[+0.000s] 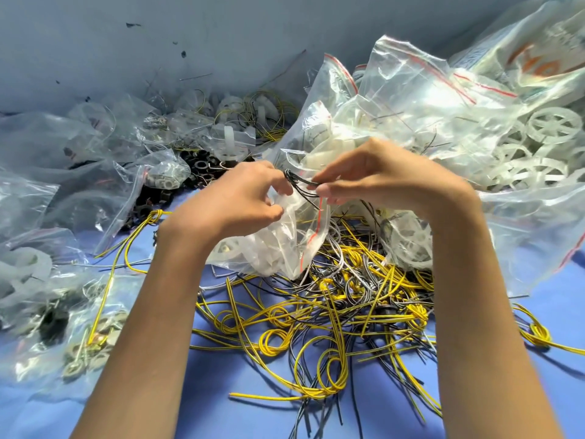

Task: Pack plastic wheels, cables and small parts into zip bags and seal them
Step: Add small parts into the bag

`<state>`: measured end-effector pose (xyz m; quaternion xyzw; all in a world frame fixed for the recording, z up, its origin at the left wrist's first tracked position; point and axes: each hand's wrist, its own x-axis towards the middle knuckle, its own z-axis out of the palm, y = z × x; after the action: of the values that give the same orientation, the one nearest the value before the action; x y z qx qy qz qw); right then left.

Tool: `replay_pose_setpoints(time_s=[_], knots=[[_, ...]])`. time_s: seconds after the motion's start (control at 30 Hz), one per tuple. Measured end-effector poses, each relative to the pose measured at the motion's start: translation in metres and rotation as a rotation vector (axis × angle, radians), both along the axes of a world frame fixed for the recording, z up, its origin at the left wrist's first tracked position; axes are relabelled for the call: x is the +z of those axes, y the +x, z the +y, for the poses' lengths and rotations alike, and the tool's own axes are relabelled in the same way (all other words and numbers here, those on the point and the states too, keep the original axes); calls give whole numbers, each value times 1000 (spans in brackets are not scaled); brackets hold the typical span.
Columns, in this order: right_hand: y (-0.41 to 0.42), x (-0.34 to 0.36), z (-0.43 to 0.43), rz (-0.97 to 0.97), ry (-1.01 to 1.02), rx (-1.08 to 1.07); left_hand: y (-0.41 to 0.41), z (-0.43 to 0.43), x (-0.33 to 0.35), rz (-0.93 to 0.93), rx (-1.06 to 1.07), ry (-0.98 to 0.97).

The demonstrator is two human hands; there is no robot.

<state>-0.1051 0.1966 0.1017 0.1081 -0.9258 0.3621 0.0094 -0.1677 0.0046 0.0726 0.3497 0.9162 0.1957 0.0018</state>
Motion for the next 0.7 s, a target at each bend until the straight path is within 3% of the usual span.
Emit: replay_pose_setpoints(time_s=[0.27, 0.53, 0.7], knots=[[-1, 0, 4, -110, 206, 50, -5, -5, -2, 0, 2, 37], [-9, -11, -6, -80, 90, 23, 10, 6, 14, 104, -28, 228], [-13, -16, -16, -14, 166, 67, 14, 12, 16, 145, -33, 297]])
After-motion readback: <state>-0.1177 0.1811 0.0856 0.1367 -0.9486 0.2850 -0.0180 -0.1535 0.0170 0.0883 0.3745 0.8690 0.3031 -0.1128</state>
